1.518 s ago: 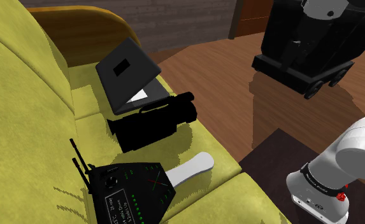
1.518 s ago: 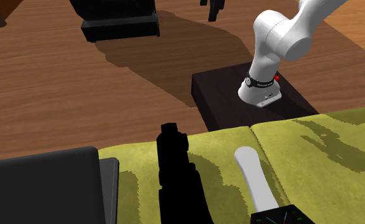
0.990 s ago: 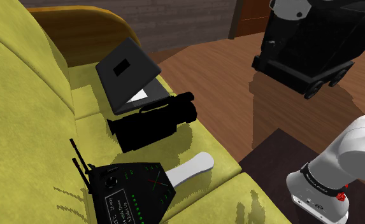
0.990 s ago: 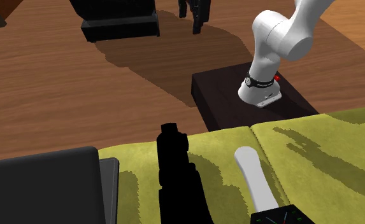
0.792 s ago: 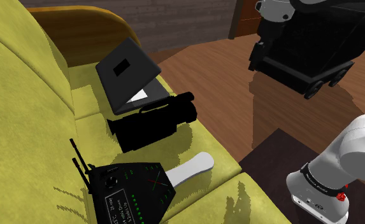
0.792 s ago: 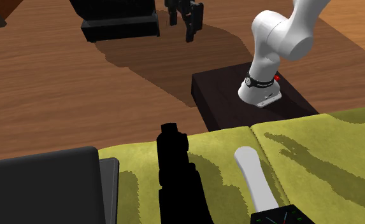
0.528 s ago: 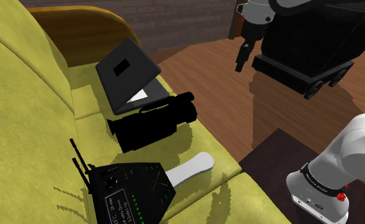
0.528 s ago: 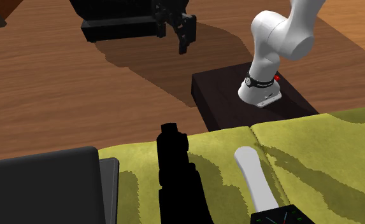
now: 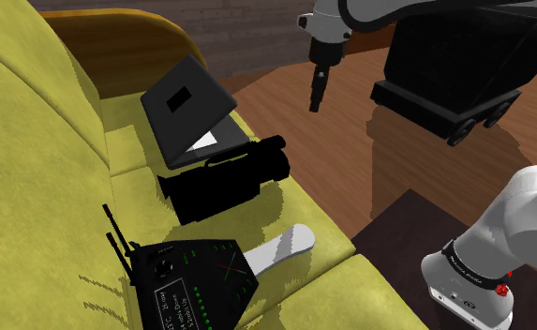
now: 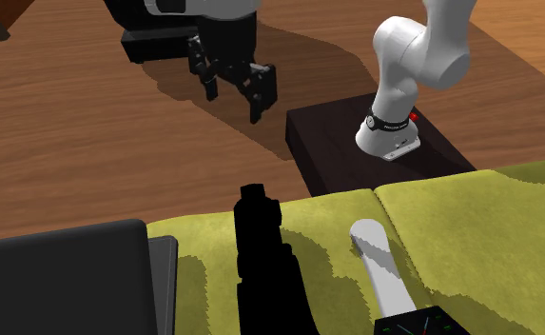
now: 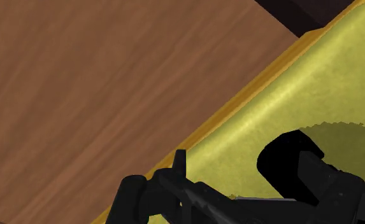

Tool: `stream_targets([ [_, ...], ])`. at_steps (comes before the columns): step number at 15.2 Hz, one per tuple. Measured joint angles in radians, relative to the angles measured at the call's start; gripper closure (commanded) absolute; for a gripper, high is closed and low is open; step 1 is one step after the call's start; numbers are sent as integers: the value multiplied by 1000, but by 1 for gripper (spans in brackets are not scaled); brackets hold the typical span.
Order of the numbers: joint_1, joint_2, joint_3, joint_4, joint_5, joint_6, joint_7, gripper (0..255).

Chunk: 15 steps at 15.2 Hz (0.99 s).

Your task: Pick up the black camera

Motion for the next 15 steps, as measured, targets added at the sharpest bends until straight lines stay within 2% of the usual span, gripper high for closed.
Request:
stream_targets([
  [5, 48, 127, 43, 102, 0, 25, -92, 0],
  [15, 148, 366, 141, 353, -32, 6, -261, 0],
])
